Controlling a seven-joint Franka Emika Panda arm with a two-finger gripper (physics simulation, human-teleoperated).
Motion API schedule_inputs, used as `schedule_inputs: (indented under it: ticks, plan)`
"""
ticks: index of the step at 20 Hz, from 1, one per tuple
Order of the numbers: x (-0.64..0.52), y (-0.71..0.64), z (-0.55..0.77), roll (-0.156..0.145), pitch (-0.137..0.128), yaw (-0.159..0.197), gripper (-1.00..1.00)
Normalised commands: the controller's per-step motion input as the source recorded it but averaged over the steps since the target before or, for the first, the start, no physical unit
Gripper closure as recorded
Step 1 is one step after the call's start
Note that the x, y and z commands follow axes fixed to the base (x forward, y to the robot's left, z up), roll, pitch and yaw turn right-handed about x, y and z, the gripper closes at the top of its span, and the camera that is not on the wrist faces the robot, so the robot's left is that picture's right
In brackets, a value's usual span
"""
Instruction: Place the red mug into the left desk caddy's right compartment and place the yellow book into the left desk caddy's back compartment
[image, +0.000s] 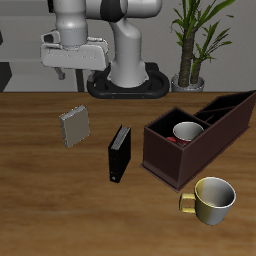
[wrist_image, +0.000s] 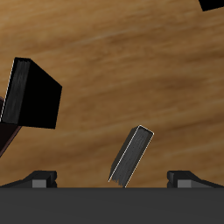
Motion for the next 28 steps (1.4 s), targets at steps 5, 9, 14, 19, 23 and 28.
schedule_inputs:
  ticks: [5,9,14,19,23,28]
  plan:
    - [-0.02,-0.11,-0.07,-0.024,-0.013,0.007,-1.0]
    - [0.14,-0.1,-0.19,-0.034,0.017,-0.023,-1.0]
    - [0.01,-0.11,-0.18,-0.033,0.003,-0.048,-1.0]
    - [-0.03,-0.08,-0.17,-0.023,0.01,-0.036,-1.0]
    - [-0.07,0.09,-0.17,-0.015,-0.009,0.005,-1.0]
    - [0.03,0.04,-0.26,-0.018,0.0,-0.043,-1.0]
